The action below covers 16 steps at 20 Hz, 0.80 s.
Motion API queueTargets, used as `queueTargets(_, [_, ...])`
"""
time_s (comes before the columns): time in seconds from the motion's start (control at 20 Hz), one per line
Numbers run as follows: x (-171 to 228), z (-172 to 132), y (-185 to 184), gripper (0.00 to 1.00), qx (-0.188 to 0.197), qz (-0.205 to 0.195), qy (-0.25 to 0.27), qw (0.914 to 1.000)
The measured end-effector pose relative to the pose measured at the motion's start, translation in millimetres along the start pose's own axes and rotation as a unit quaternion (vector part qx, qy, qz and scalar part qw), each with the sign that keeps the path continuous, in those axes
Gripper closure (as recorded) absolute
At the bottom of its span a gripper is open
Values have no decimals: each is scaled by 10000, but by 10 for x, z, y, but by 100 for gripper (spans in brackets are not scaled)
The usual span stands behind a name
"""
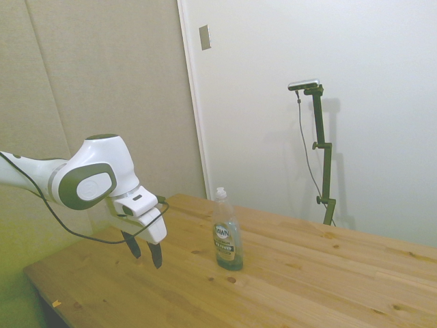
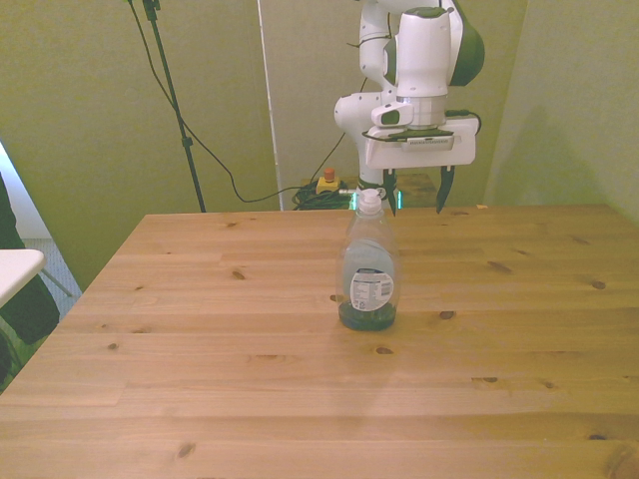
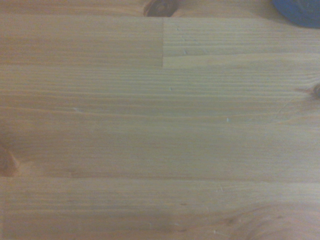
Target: Knock down the dish soap
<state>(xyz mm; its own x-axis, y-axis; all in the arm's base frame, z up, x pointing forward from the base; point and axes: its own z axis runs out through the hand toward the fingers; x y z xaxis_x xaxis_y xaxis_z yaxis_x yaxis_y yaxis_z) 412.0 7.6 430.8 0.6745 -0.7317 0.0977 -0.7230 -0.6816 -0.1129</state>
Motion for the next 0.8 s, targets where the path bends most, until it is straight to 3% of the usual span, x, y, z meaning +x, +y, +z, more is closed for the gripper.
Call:
queueTargets(0.05, [2, 1, -1, 100, 0, 1, -1, 10000])
queueTargets(0.8, [730, -368, 243, 100, 124, 546, 451, 9974])
